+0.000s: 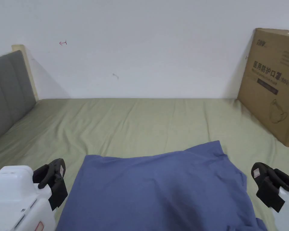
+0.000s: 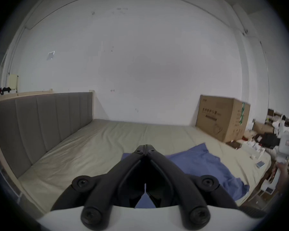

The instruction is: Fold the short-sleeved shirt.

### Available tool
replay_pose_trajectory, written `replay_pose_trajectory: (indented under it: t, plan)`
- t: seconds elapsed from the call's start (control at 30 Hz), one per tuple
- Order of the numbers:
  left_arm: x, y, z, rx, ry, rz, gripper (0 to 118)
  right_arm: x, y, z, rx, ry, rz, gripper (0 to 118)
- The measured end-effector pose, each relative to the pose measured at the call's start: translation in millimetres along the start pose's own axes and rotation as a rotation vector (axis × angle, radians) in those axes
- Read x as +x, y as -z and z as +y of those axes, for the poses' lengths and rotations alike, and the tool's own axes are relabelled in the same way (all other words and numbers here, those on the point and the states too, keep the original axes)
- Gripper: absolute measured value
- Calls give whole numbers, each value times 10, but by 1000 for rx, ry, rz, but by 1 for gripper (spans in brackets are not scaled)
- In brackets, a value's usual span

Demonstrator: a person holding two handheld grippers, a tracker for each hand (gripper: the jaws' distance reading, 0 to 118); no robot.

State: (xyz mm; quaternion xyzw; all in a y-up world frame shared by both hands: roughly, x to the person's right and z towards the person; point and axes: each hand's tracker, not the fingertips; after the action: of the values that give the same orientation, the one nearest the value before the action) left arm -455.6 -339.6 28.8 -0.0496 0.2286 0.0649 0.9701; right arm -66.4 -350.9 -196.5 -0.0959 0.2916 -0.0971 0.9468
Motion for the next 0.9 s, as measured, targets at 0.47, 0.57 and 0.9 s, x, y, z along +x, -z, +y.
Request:
replay_pose_trajectory:
  t: [0.47, 0.57, 0.9]
  plan:
    - [-935, 906, -1356, -1226, -132, 37, 88, 328, 94, -198, -244, 133, 67, 2]
    - [-877, 915, -1627, -1188, -46, 39, 97, 327, 120, -238, -278, 146, 84, 2]
    - [-605, 658, -1715, -1044, 59, 96, 86, 445, 138, -306, -351, 128, 30, 2]
